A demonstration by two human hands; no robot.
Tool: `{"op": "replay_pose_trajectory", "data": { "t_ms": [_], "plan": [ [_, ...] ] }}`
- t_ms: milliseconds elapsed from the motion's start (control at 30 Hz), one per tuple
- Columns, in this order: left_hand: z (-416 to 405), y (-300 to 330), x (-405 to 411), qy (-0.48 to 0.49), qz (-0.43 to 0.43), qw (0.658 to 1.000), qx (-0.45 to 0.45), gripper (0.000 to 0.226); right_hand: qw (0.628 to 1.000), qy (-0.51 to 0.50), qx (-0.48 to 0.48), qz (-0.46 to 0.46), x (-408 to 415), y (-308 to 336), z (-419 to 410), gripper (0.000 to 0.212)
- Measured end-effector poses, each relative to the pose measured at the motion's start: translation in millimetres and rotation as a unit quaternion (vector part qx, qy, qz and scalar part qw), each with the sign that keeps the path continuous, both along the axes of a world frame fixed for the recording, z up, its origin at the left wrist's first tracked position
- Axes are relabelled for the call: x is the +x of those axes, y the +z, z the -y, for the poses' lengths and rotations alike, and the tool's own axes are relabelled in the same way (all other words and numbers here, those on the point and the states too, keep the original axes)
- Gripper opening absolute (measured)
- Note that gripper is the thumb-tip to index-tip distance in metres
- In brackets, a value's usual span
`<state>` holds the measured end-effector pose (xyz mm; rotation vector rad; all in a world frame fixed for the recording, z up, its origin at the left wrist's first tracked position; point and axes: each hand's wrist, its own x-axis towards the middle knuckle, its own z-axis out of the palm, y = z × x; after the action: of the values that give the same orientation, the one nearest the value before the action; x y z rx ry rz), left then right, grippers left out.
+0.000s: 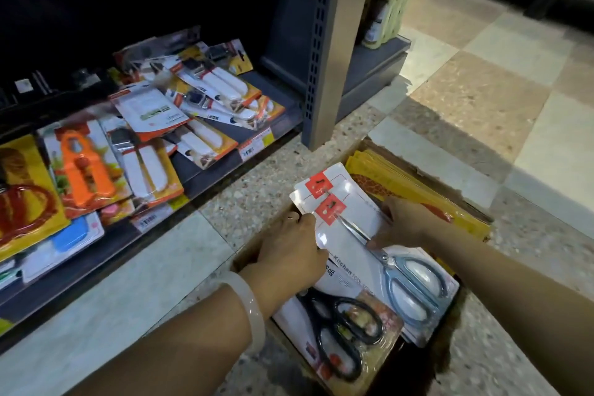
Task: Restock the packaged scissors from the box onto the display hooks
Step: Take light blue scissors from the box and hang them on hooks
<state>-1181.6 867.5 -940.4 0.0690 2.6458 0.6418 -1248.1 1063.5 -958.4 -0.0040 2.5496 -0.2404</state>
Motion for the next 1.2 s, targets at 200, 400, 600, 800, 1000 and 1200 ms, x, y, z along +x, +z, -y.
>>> {"op": "replay_pose_trajectory", "data": {
  "t_ms": [200,400,600,800,1000,1200],
  "plan": [
    [-1,2,-5,0.047,-0.034,0.996,0.065,0.045,0.98,-0.052,-0.193,0.018,-3,19,-16,0.011],
    [-2,12,-11,0.189,-0.041,0.946,0.259,0.039,0.907,-0.125,-0.393,-0.089,-22,83,-31,0.007],
    [-13,28,-29,0.315,0.054,0.764,0.561,0.015,0.842,-0.191,-0.486,-0.136,-42,108,23,0.01],
    [17,28,-38,0.411,0.027,0.697,0.587,0.016,0.871,-0.219,-0.434,-0.067,-42,82,37,0.041],
    [42,18,-39,0.441,0.003,0.697,0.565,0.018,0.996,0.024,0.03,0.087,-10,11,-5,0.051],
    [39,2,-43,0.46,-0.007,0.717,0.524,0.014,0.996,0.026,0.076,0.037,-2,-4,1,0.065]
  ]
}}
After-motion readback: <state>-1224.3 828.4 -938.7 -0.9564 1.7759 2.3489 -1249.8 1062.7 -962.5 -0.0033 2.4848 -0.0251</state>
